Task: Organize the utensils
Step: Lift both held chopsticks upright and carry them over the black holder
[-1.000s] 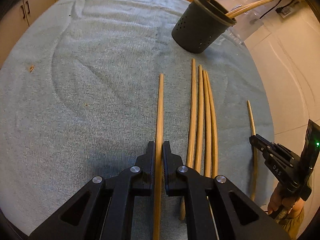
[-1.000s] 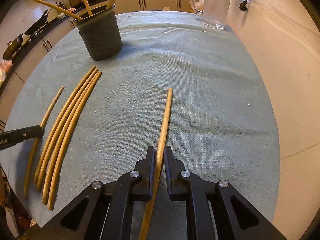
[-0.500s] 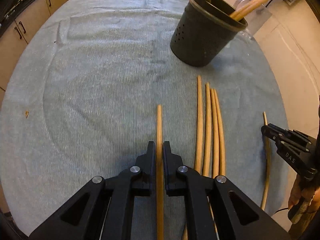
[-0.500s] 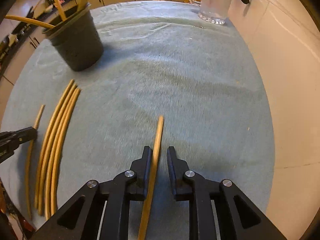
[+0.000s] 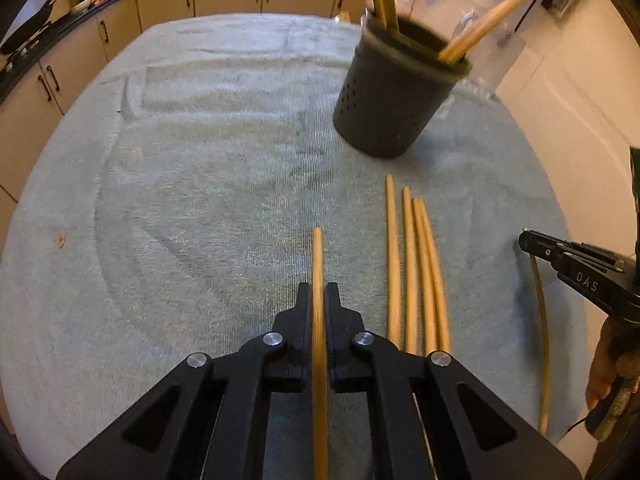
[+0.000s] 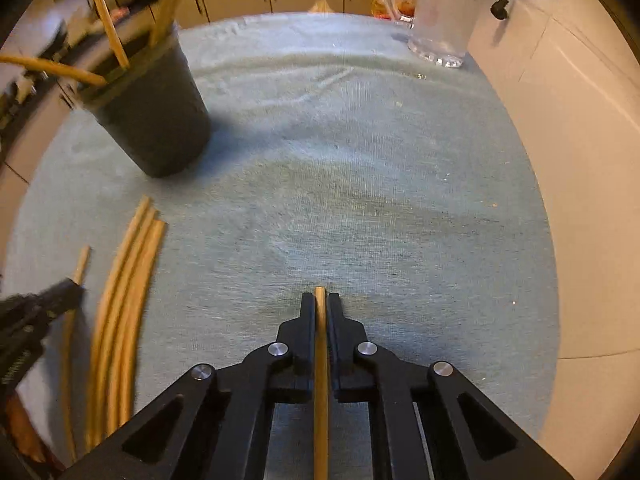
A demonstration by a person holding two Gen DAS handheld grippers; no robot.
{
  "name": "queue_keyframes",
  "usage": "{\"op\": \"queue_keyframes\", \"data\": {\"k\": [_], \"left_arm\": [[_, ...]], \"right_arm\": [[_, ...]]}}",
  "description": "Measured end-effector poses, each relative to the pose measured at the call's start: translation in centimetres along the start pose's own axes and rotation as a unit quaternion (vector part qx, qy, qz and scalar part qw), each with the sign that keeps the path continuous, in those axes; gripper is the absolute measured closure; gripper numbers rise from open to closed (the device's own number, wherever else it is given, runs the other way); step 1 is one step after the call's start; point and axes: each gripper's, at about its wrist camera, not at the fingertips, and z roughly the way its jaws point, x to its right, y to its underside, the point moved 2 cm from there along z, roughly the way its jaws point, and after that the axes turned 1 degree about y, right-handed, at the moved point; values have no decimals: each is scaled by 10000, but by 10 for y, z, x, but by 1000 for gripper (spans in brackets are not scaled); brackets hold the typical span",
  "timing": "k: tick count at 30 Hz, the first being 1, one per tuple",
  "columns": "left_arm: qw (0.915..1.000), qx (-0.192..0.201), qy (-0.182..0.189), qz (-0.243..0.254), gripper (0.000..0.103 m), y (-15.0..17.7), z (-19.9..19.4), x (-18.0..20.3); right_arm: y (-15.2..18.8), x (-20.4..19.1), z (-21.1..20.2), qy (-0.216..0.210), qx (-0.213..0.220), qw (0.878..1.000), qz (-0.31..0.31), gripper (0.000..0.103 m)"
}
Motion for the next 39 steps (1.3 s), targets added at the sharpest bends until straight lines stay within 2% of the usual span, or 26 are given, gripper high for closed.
{"op": "queue_keyframes", "data": {"k": [4,8,12,15,17,25,32,39], "left_arm": [[9988,474,142,-10,98,0,-39,2],[9947,1002,204,98,98,6,-79,9],[9869,1578,206,272,97,-3,-111,16],[9785,2007,73,466,97,4,-136,23],[9737,2201,-2,583,97,10,-145,28],[9648,2521,-209,714,97,33,-162,26],[9616,2634,-127,766,97,50,-182,24],[9585,2734,37,803,97,63,-198,28]], "right_arm": [[1,10,-45,-245,747,9966,244,97],[7,14,-93,-251,1539,9873,296,97],[20,21,-136,-286,2321,9714,404,97],[19,27,-157,-364,2673,9615,521,97],[26,25,-169,-366,2820,9571,563,97],[53,16,-191,-376,3112,9483,490,97],[74,18,-210,-403,3265,9435,390,97],[81,17,-219,-449,3338,9408,379,97]]}}
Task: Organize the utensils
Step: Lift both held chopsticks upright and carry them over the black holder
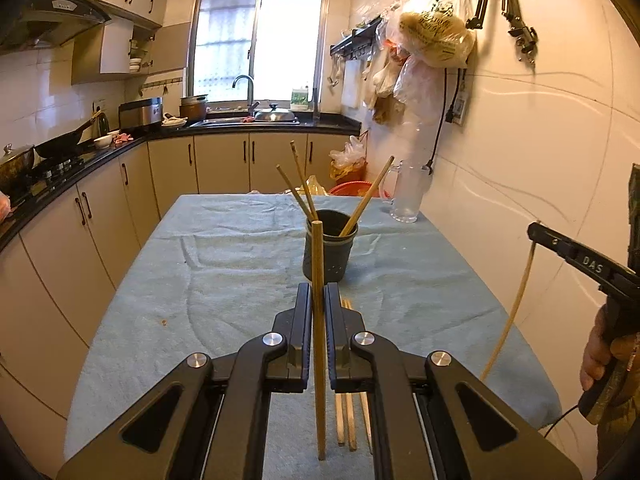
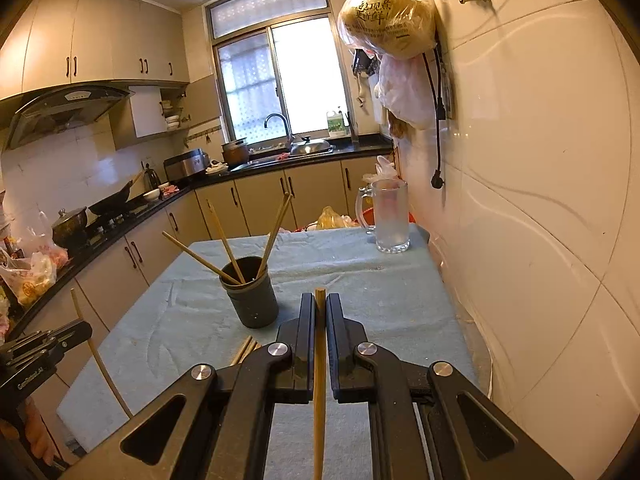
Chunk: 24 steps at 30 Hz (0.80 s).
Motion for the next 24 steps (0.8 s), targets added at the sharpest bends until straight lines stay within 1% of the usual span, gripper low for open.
{"op": "queue_keyframes", "data": {"k": [8,15,20,24], "left_arm": [[9998,113,156,-63,97,-10,-12,1],[9995,69,268,-173,97,-28,-9,-4],[9992,28,302,-266,97,-51,-3,-11],[9991,51,311,-297,97,-80,5,-14]], "right_arm": [[-4,-5,-4,-101,64,9999,-27,97],[-18,-7,0,-210,101,9997,9,97],[-33,-10,14,-309,47,9995,55,97],[-51,-17,26,-398,77,9991,100,97]]}}
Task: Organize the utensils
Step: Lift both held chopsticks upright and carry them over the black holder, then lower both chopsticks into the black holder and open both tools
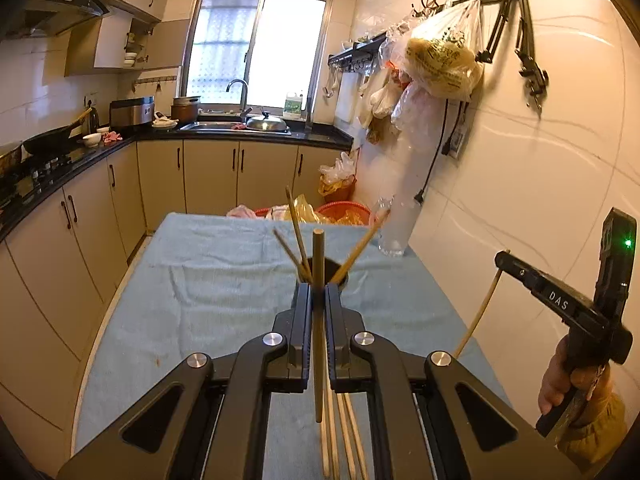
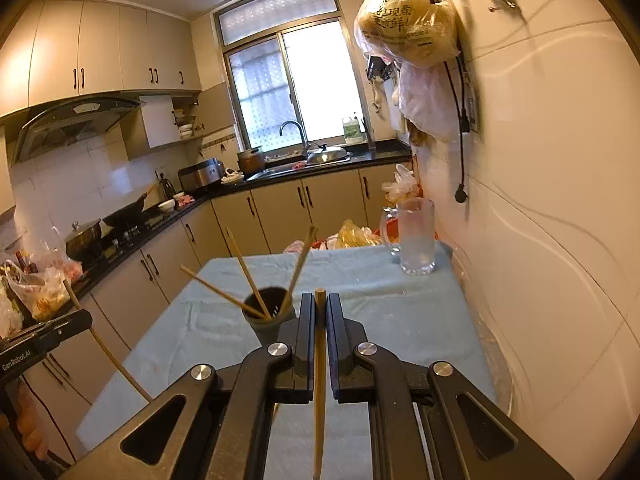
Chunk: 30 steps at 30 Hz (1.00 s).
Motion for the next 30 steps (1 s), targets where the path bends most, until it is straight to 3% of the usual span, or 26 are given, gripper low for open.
{"op": "queue_keyframes", "data": {"k": [12,19,25,30], "left_arm": [[9985,535,-51,-90,97,-105,47,3],[9993,267,-43,-250,97,-125,116,-5],[9988,-347,2,-349,97,-108,180,-10],[9984,-447,39,-350,97,-101,189,-12]], "right_arm": [[-92,-23,45,-419,817,9951,363,97],[-112,-24,102,-297,1115,9909,689,97],[-92,-22,164,-193,519,9962,675,97],[-79,-23,190,-335,95,9977,576,96]]}}
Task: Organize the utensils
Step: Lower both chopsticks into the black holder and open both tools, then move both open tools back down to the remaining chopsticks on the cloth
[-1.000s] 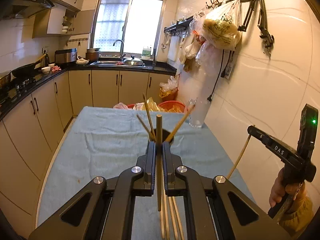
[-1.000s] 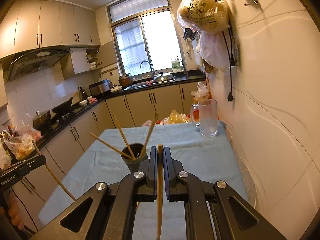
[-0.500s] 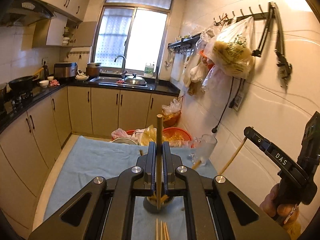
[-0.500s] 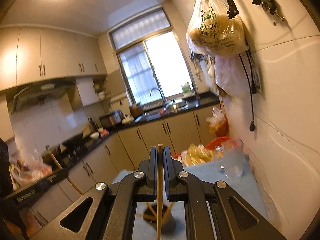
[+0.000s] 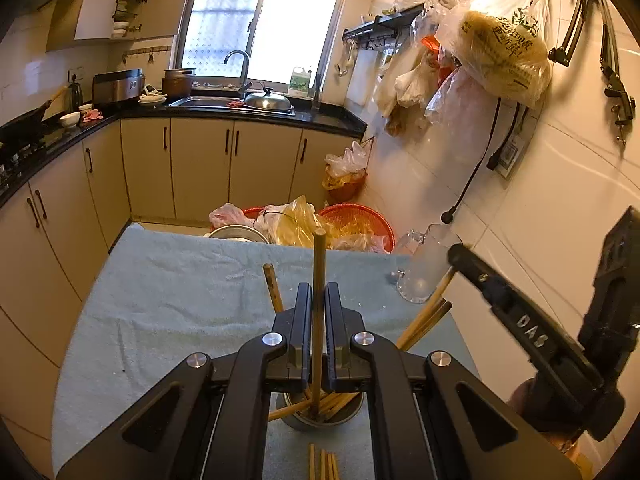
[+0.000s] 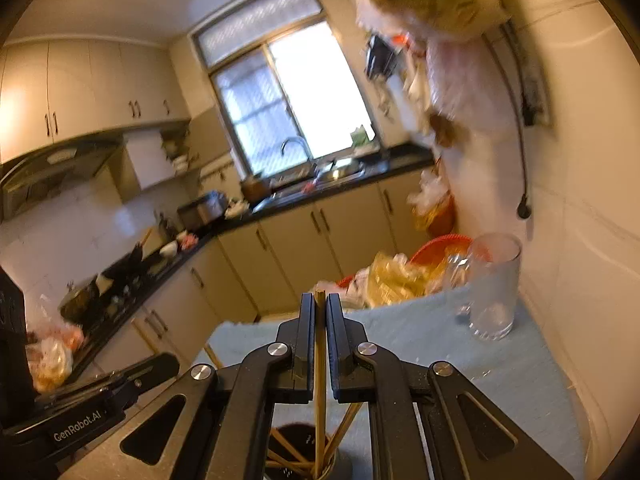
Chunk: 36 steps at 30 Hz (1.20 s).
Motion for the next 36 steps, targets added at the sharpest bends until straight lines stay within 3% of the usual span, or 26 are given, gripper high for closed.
{"op": "queue_keyframes", "data": {"k": [2,4,6,8,13,22,29,36], "left_arm": [[10000,74,-14,-18,96,-1,-6,-2],[9999,122,-12,-5,93,-1,-14,-2],[9998,174,-38,-31,79,1,-24,-2],[9996,248,-49,-82,73,3,-37,-3],[9990,411,-4,-157,70,13,-76,-4],[9969,733,-222,189,53,64,-149,3],[9985,246,-366,323,48,131,-160,-5],[9971,-628,-202,369,48,200,-118,-11]], "right_arm": [[1,1,3,-20,-40,10000,36,93],[0,5,4,-43,-76,9999,96,82],[-1,8,0,-43,-49,9998,168,76],[-3,10,-5,-56,-38,9998,186,76],[-6,9,-41,-27,82,9999,120,69],[12,5,-117,139,-98,9993,-337,46],[73,24,-157,427,-1002,9928,-489,38],[167,52,-153,274,-1952,9803,78,38]]}}
